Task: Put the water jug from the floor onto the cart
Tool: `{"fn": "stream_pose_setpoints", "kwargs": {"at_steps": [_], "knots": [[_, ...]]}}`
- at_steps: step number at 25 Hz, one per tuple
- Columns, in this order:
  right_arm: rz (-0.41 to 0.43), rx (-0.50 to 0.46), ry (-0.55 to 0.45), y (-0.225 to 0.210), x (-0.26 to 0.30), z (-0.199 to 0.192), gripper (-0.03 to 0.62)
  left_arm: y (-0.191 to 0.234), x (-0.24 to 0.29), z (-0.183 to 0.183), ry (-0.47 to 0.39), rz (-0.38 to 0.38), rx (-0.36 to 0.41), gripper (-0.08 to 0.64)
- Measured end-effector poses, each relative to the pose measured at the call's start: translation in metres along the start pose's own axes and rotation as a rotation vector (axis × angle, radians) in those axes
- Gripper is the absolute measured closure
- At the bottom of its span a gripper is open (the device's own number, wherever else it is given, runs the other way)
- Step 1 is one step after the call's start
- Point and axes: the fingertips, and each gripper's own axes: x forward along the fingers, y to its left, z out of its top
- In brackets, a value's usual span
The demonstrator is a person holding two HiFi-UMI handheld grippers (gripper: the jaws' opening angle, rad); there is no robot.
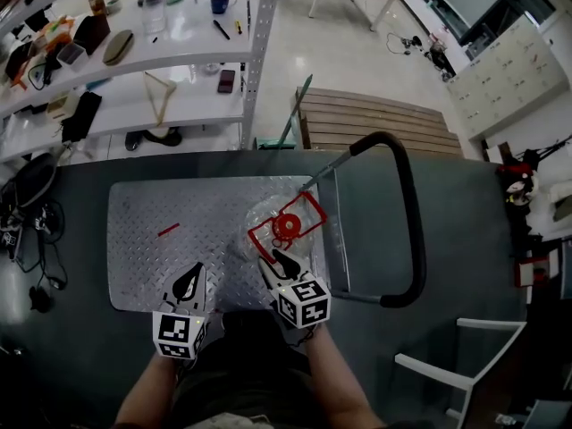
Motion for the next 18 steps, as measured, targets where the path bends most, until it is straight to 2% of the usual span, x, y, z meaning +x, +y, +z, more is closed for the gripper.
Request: {"fn": "stream_pose_setpoints", "kwargs": {"at_steps": [3, 8, 15, 18], "knots": [[-0.025, 0.035, -0.075, 0.004, -0.025, 0.009, 0.471, -0.001, -0.01, 0.005, -0.029, -0.006, 0.003, 0.552], [-0.04, 0.071, -0.174, 0.006, -0.061, 0.027, 0.472, -0.006, -0.018, -0.004, -0.028, -0.005, 0.005, 0.552], [-0.063, -0.032, -0.218, 0.008, -0.102, 0.037, 0.544, -0.026, -0.051, 0.005, -0.076, 0.034, -0.002, 0.552], [-0.045, -0.06, -0.233, 0.008, -0.116, 0.038, 0.567, -0.038, -0.068, 0.009, -0.1, 0.072, 0.004, 0.552]]}}
